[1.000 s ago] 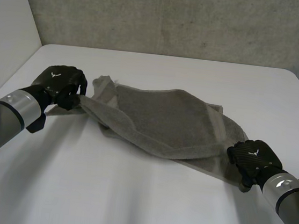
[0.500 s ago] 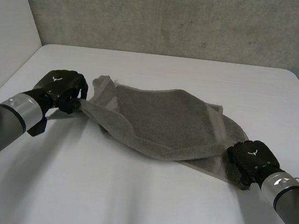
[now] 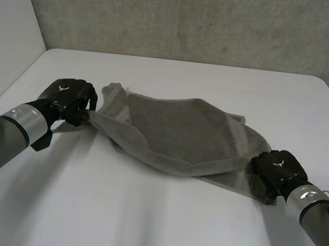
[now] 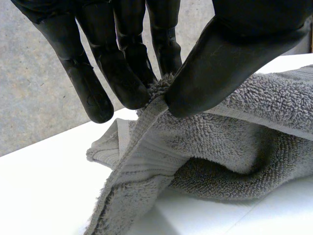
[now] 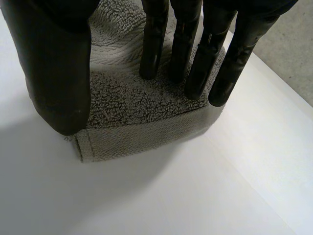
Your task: Fold the towel.
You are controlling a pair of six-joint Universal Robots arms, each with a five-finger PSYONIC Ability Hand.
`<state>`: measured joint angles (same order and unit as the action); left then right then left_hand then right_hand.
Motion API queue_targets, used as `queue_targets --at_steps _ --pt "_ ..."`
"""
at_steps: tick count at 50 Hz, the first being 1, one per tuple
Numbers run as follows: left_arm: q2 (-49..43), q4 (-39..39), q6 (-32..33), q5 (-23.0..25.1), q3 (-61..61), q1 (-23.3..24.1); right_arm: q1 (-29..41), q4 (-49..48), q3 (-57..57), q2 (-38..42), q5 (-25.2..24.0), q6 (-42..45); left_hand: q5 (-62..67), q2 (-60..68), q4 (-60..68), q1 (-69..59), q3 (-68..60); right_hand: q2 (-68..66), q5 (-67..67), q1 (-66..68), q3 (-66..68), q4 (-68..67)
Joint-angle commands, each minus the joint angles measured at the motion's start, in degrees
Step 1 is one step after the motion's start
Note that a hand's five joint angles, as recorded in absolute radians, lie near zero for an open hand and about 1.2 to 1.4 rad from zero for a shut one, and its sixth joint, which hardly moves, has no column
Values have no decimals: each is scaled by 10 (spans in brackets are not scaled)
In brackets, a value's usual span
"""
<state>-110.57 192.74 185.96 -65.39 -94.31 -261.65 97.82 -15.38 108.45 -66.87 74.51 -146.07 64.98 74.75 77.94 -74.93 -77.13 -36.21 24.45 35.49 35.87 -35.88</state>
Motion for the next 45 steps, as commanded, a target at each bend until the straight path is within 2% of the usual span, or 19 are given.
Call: queue_targets --at_steps 1,13,16,22,37,39,40,41,45 --pt "0 0 0 0 0 0 0 -4 -4 6 1 0 50 52 21 -51 -29 14 4 -7 -11 11" --pt "-1 1 -1 0 0 1 1 -5 -11 17 3 1 50 52 21 -51 -29 1 17 7 3 -3" --pt "-3 1 -1 0 0 1 1 -6 -12 17 3 1 50 52 21 -51 -29 -26 44 33 30 -30" --pt "-3 2 -1 0 0 1 2 -10 -17 24 2 0 50 52 21 -51 -29 -162 180 170 166 -166" --pt "-5 2 -1 0 0 1 2 -10 -25 32 -2 0 50 52 21 -51 -29 -223 241 230 227 -227" --pt "-5 2 -1 0 0 1 2 -9 -26 33 -2 -1 50 52 21 -51 -29 -323 341 331 327 -327" --pt "-5 2 0 0 -1 1 2 -9 -26 33 -2 -1 50 52 21 -51 -29 -324 342 331 327 -327" --pt "-5 2 -1 0 -1 1 2 -9 -30 32 -4 -2 50 52 21 -51 -29 -417 435 425 421 -421" --pt "-5 2 -1 1 1 1 4 -5 -46 24 -1 -7 50 52 21 -51 -29 -438 456 445 441 -441"
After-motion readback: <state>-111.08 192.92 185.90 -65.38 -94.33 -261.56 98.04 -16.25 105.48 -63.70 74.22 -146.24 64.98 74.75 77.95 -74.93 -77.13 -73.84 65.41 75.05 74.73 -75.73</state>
